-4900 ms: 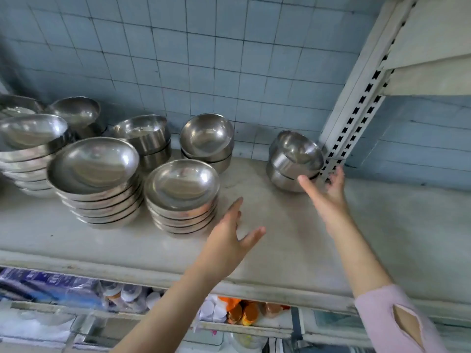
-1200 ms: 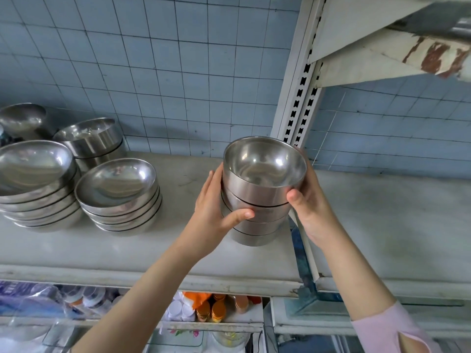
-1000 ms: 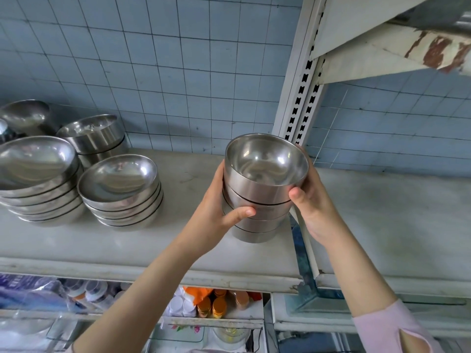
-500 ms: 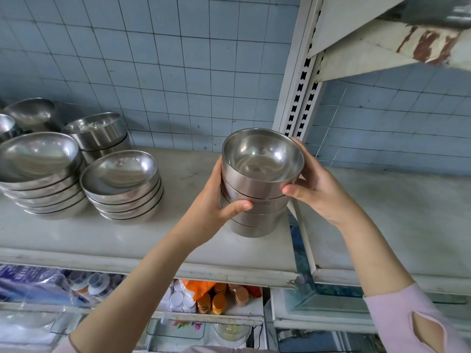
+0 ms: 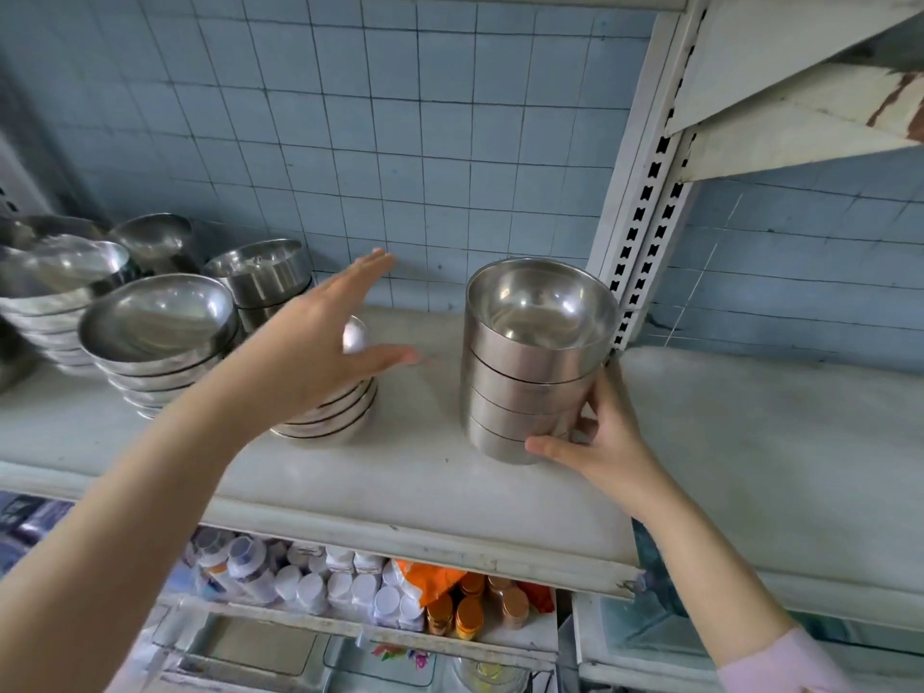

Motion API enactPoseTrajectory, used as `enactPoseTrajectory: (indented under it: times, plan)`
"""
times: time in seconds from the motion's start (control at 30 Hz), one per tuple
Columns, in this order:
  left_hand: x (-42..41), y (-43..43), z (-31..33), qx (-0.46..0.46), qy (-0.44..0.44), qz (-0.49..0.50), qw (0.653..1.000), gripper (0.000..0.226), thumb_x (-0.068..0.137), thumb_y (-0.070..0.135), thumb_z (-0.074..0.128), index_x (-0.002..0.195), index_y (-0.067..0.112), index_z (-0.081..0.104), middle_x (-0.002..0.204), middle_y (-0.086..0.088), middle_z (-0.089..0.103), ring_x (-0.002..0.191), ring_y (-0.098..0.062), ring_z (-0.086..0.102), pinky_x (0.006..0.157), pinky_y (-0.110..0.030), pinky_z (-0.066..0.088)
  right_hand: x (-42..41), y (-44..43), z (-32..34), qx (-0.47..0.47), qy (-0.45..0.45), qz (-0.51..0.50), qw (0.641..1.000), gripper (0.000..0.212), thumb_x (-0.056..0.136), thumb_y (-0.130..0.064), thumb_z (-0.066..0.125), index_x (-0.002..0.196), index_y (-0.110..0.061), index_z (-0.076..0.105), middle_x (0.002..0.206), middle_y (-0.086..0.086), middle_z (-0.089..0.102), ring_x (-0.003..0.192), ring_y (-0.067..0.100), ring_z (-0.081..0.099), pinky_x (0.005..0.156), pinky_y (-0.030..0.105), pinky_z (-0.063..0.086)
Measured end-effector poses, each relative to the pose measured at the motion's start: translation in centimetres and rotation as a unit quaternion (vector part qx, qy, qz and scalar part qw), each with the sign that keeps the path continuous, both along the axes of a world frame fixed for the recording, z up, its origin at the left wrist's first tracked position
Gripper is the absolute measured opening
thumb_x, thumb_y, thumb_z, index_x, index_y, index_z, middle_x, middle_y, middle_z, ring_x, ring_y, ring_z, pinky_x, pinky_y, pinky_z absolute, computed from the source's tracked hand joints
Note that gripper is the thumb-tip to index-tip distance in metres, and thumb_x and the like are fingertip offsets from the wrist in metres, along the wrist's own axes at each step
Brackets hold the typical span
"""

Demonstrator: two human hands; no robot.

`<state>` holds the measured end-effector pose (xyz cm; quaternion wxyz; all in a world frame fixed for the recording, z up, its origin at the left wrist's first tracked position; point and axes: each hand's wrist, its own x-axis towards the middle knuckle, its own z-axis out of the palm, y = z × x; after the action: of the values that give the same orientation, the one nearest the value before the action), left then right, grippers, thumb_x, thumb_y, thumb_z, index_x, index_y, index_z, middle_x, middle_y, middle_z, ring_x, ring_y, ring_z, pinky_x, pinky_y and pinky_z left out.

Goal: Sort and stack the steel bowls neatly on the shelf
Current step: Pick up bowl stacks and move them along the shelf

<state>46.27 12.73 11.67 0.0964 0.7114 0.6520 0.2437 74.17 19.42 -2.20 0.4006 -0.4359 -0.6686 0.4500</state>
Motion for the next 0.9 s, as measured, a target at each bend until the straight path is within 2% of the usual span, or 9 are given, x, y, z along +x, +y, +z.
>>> enactPoseTrajectory:
  times: [0.07, 0.13, 0.23, 0.3, 0.37, 0.5, 0.6, 0.77, 0.9]
  plan:
    - [-2.7, 0.6, 1.8, 0.001, 0.041, 0.011, 0.999, 0.086, 0.079, 0.043, 0.071, 0.151, 0.027, 0.027, 0.154, 0.004, 0.036, 0.135, -0.021, 0.042, 0.106, -0.022, 0.027, -2.3, 0.4, 0.0, 0.005, 0.01, -0.013, 1.0, 0.088, 0.069, -0.014, 0.09, 0.137, -0.035, 0.038, 0.128, -0.025, 0.056, 0.113, 0.0, 0.062, 0.085, 0.01, 0.051]
    - [-5.7, 1.9, 3.2, -0.013, 0.086, 0.027, 0.996, 0.082, 0.08, 0.045, 0.069, 0.15, 0.025, 0.031, 0.151, 0.0, 0.041, 0.119, -0.026, 0.054, 0.105, -0.031, 0.034, -4.8, 1.0, 0.0, 0.02, 0.021, -0.024, 0.999, 0.085, 0.071, -0.012, 0.088, 0.132, -0.04, 0.036, 0.124, -0.031, 0.052, 0.104, -0.015, 0.059, 0.08, 0.003, 0.046]
    - [-10.1, 5.1, 4.4, -0.052, 0.107, 0.054, 0.991, 0.075, 0.082, 0.049, 0.066, 0.147, 0.025, 0.037, 0.149, 0.0, 0.044, 0.117, -0.025, 0.055, 0.101, -0.033, 0.037, -8.3, 1.9, -0.4, 0.039, 0.048, -0.047, 0.997, 0.09, 0.07, -0.01, 0.089, 0.134, -0.042, 0.034, 0.127, -0.03, 0.054, 0.108, -0.018, 0.056, 0.086, 0.005, 0.044]
    - [-12.7, 7.5, 4.3, -0.081, 0.116, 0.06, 0.988, 0.071, 0.084, 0.052, 0.064, 0.145, 0.024, 0.041, 0.147, -0.002, 0.046, 0.125, -0.026, 0.051, 0.104, -0.035, 0.036, -10.4, 2.4, -0.7, 0.048, 0.064, -0.067, 0.995, 0.093, 0.068, -0.01, 0.091, 0.137, -0.039, 0.035, 0.132, -0.023, 0.057, 0.118, -0.009, 0.057, 0.095, 0.011, 0.046]
    - [-14.4, 10.0, 3.8, -0.108, 0.141, 0.046, 0.983, 0.067, 0.086, 0.055, 0.06, 0.142, 0.021, 0.045, 0.146, -0.003, 0.048, 0.131, -0.027, 0.046, 0.107, -0.037, 0.033, -12.0, 2.9, -0.9, 0.053, 0.074, -0.092, 0.992, 0.096, 0.065, -0.012, 0.092, 0.141, -0.035, 0.036, 0.134, -0.015, 0.06, 0.122, 0.003, 0.059, 0.103, 0.025, 0.048]
    - [-16.0, 14.4, 2.3, -0.182, 0.223, 0.03, 0.957, 0.06, 0.092, 0.056, 0.05, 0.137, 0.016, 0.053, 0.138, -0.009, 0.055, 0.128, -0.029, 0.048, 0.106, -0.038, 0.034, -13.9, 2.9, -2.4, 0.049, 0.068, -0.165, 0.983, 0.111, 0.058, -0.038, 0.094, 0.149, -0.04, 0.03, 0.14, -0.005, 0.056, 0.128, 0.017, 0.056, 0.106, 0.047, 0.047]
    - [-16.8, 16.4, 1.1, -0.225, 0.281, 0.028, 0.932, 0.063, 0.093, 0.059, 0.044, 0.129, 0.01, 0.058, 0.117, -0.014, 0.065, 0.11, -0.031, 0.058, 0.098, -0.037, 0.042, -14.4, 2.6, -3.5, 0.034, 0.066, -0.197, 0.978, 0.117, 0.058, -0.052, 0.092, 0.153, -0.04, 0.024, 0.146, -0.004, 0.051, 0.133, 0.018, 0.051, 0.108, 0.051, 0.045]
    - [-17.8, 17.7, 0.0, -0.222, 0.27, 0.002, 0.937, 0.043, 0.097, 0.043, 0.05, 0.113, 0.005, 0.064, 0.077, -0.007, 0.058, 0.08, -0.028, 0.057, 0.075, -0.032, 0.043, -14.7, 2.8, -3.5, 0.047, 0.052, -0.212, 0.975, 0.119, 0.056, -0.06, 0.089, 0.153, -0.041, 0.023, 0.147, -0.006, 0.051, 0.134, 0.018, 0.051, 0.108, 0.051, 0.045]
    - [-18.3, 17.7, 0.0, -0.174, 0.261, 0.008, 0.949, 0.035, 0.098, 0.028, 0.05, 0.112, 0.001, 0.067, 0.102, -0.019, 0.066, 0.097, -0.035, 0.061, 0.082, -0.037, 0.046, -14.9, 2.6, -3.3, 0.068, 0.05, -0.212, 0.974, 0.114, 0.061, -0.056, 0.089, 0.153, -0.034, 0.026, 0.146, -0.006, 0.052, 0.134, 0.015, 0.051, 0.108, 0.05, 0.045]
